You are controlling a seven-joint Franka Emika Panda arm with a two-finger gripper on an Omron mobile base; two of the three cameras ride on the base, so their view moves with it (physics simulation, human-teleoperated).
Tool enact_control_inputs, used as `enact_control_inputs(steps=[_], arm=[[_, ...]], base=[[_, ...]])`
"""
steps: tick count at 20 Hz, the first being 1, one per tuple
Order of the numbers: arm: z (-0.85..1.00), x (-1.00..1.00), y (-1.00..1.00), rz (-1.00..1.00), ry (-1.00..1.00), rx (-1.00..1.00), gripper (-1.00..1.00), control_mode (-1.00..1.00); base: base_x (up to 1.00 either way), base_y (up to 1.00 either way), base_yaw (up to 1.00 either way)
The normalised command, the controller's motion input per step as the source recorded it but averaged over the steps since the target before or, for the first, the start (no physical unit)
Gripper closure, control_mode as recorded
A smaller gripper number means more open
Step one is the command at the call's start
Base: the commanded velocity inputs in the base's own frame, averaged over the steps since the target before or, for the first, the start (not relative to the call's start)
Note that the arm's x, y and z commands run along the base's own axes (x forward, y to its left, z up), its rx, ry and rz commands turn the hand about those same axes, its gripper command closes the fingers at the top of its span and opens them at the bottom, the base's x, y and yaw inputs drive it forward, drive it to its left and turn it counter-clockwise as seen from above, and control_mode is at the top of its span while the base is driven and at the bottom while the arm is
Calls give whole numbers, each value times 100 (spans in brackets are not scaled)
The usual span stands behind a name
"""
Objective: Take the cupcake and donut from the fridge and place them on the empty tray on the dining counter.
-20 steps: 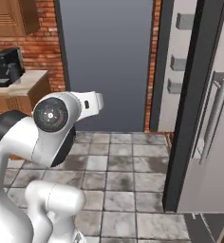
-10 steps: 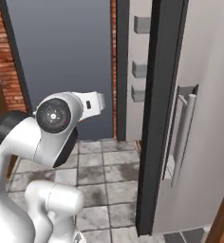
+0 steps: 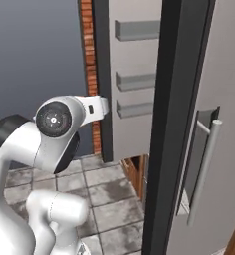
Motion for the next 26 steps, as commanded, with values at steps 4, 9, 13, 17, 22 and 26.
enact_control_inputs(steps=[4, 9, 13, 17, 22, 26], arm=[[0, 0, 0, 0, 0, 0, -100, 100], [0, 0, 0, 0, 0, 0, -100, 100], [0, 0, 0, 0, 0, 0, -100, 100], [0, 0, 0, 0, 0, 0, -100, 100], [0, 0, 0, 0, 0, 0, -100, 100], [0, 0, 0, 0, 0, 0, -100, 100]], base=[[30, -6, -38], [89, 54, -38], [88, 48, -36], [7, -19, -37], [-8, -34, -36], [39, 6, -49]])
